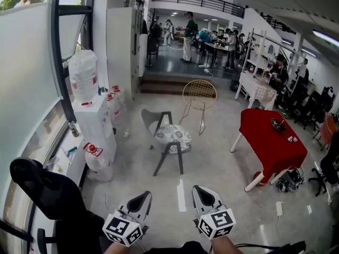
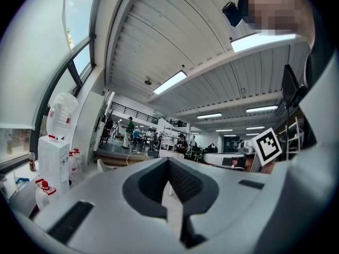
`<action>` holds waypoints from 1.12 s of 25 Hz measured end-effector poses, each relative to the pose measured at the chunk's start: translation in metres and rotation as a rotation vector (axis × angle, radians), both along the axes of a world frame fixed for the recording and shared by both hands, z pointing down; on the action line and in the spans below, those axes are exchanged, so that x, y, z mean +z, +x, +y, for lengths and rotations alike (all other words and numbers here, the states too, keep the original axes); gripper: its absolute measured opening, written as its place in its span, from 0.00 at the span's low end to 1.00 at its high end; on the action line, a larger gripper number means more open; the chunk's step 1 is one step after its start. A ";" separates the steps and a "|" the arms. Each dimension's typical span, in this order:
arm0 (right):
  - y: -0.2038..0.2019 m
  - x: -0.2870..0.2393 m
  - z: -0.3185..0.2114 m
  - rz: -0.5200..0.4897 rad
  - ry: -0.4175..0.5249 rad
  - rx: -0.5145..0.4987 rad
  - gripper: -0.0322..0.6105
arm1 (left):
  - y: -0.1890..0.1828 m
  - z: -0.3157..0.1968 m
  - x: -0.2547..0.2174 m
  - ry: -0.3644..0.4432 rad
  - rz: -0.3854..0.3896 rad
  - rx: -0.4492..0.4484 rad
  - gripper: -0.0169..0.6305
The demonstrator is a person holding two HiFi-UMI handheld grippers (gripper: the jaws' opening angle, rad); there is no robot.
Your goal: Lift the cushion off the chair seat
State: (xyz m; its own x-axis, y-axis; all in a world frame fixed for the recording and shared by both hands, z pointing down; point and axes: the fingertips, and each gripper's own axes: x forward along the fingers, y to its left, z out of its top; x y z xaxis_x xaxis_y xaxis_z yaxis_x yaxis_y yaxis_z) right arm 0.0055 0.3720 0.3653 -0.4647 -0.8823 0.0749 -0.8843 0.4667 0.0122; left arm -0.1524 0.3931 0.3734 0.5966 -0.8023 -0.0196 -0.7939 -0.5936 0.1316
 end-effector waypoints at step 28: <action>0.022 -0.001 -0.133 -0.041 -0.001 -0.031 0.06 | 0.020 -0.126 -0.003 -0.037 -0.033 -0.040 0.03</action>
